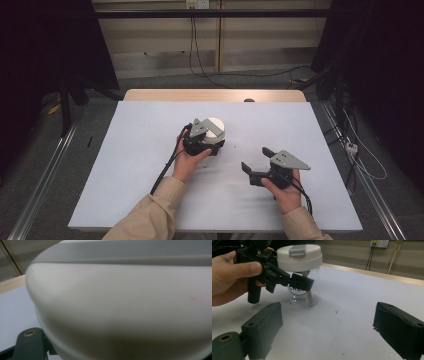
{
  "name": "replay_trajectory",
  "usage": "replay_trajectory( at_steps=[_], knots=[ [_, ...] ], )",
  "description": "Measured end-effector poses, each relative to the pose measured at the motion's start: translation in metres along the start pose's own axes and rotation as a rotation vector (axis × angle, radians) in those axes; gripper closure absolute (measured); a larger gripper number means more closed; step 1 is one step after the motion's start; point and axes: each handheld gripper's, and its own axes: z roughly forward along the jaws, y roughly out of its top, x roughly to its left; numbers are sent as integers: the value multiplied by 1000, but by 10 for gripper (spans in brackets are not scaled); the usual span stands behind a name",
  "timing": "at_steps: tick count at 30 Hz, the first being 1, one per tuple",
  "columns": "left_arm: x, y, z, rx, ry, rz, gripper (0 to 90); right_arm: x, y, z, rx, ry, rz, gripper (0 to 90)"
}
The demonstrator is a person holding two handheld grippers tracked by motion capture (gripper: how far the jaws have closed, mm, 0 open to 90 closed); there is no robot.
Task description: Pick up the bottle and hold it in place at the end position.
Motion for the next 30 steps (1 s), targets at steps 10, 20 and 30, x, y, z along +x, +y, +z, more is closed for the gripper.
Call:
replay_trajectory(
  at_steps=[10,20,30],
  knots=[
    [0,0,0,0,-1,-1,186,5,8,11,19,-6,-28,175],
    [0,0,0,0,-2,-1,186,8,16,22,28,31,41,304],
    [0,0,0,-1,-4,-2,186,12,23,31,61,65,49,479]
  ],
)
